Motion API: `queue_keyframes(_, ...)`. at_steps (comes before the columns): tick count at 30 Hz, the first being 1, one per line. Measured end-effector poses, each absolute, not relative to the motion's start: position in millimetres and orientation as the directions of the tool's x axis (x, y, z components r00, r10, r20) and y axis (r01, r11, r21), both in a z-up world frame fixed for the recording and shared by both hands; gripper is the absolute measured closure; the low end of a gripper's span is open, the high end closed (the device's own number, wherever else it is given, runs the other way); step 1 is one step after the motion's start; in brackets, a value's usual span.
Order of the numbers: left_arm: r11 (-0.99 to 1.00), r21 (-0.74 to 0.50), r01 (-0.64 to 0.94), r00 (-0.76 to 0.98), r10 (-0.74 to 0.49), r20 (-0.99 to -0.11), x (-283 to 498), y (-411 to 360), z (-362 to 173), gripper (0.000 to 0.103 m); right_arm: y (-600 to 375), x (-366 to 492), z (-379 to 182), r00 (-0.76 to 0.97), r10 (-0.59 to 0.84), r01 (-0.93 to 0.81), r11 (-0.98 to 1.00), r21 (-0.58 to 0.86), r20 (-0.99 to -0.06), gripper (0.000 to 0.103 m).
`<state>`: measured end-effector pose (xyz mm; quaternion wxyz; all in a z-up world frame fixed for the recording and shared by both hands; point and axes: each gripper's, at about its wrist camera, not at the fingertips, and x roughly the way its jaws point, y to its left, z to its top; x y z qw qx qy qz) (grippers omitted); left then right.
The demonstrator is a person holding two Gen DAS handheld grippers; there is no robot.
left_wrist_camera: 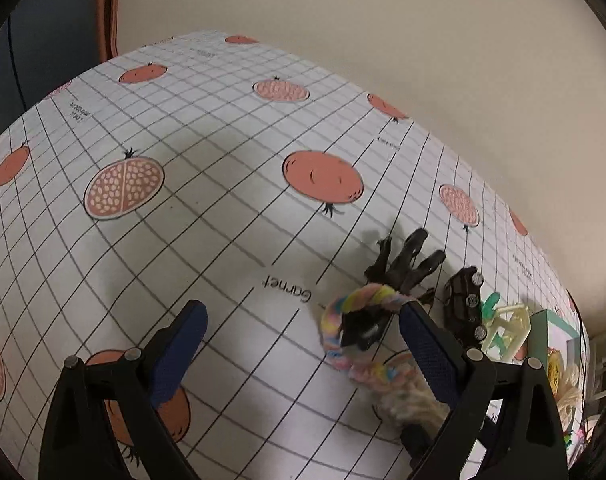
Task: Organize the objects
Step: 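Close the left tool on the rainbow hair tie while the right tool grasps the cotton swab bag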
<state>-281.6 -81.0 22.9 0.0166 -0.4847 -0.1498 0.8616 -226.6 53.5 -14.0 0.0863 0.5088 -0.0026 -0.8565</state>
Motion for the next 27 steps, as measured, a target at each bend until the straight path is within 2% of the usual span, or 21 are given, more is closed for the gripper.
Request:
queue_keyframes(3,-0.955,-0.281,0.092,-0.545,0.188,-0.817,-285,-77,23,0.013,54,-226,-14,-0.471,-0.152,0.147,-0.985,0.093,-0.869,0.047)
queue_keyframes(5,-0.953,-0.293,0.083,-0.549,0.201,-0.811,-287,-75,23,0.024,55,-226,-14,-0.472,-0.156,0.144,-0.985,0.098,-0.868,0.047)
queue_keyframes(10,-0.951,-0.305,0.043,-0.561,0.230,-0.795,-287,-69,23,0.036,58,-226,-13,-0.468,-0.165,0.150,-0.983,0.106,-0.868,0.048)
queue_keyframes(12,-0.953,-0.300,0.028,-0.554,0.235,-0.799,-286,-66,23,0.037,58,-226,-13,-0.467,-0.166,0.149,-0.983,0.107,-0.869,0.048)
queue_keyframes(14,-0.951,-0.310,0.012,-0.552,0.252,-0.795,-287,-65,24,0.047,58,-225,-12,-0.467,-0.169,0.150,-0.983,0.110,-0.868,0.048)
queue_keyframes(18,-0.951,-0.309,-0.006,-0.545,0.262,-0.797,-285,-62,25,0.050,60,-225,-11,-0.465,-0.174,0.152,-0.982,0.116,-0.868,0.049)
queue_keyframes(20,-0.945,-0.327,-0.014,-0.536,0.283,-0.795,-285,-60,24,0.056,62,-226,-12,-0.463,-0.179,0.150,-0.981,0.122,-0.868,0.049)
queue_keyframes(24,-0.949,-0.314,-0.041,-0.530,0.287,-0.798,-285,-54,28,0.076,64,-225,-11,-0.461,-0.187,0.147,-0.980,0.133,-0.868,0.051)
queue_keyframes(27,-0.951,-0.304,-0.050,-0.523,0.284,-0.803,-284,-51,29,0.076,67,-226,-11,-0.458,-0.194,0.143,-0.979,0.144,-0.867,0.052)
